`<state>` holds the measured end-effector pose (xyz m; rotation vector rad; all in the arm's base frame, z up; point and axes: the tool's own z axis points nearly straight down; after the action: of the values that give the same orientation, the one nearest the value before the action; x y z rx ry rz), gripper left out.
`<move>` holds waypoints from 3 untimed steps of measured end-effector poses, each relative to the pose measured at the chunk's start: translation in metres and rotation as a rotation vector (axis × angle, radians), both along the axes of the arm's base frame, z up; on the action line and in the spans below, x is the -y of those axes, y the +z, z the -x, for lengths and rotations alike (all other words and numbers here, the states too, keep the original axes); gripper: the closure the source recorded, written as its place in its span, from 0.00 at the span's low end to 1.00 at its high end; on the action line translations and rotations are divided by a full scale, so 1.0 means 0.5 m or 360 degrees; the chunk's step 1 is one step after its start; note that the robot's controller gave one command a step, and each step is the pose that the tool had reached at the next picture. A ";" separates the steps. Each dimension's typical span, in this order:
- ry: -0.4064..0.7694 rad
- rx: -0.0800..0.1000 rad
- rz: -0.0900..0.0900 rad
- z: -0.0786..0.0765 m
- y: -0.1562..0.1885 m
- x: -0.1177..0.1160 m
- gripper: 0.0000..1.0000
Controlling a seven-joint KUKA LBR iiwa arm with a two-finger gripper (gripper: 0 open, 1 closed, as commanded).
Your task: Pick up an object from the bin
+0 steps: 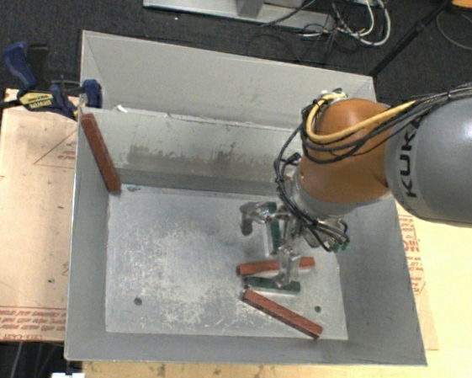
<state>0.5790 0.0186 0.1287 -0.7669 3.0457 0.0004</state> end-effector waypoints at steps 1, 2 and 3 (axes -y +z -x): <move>0.0409 0.0004 -0.0002 0.022 -0.070 0.028 0.00; 0.0439 0.0000 -0.0002 0.028 -0.117 0.053 1.00; 0.0439 0.0000 -0.0003 0.028 -0.117 0.053 1.00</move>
Offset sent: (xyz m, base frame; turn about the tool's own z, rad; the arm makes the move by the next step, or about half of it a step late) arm -0.0144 -0.0275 -0.0587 -0.2781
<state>0.5650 -0.0080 0.0701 -1.1781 2.9114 0.0031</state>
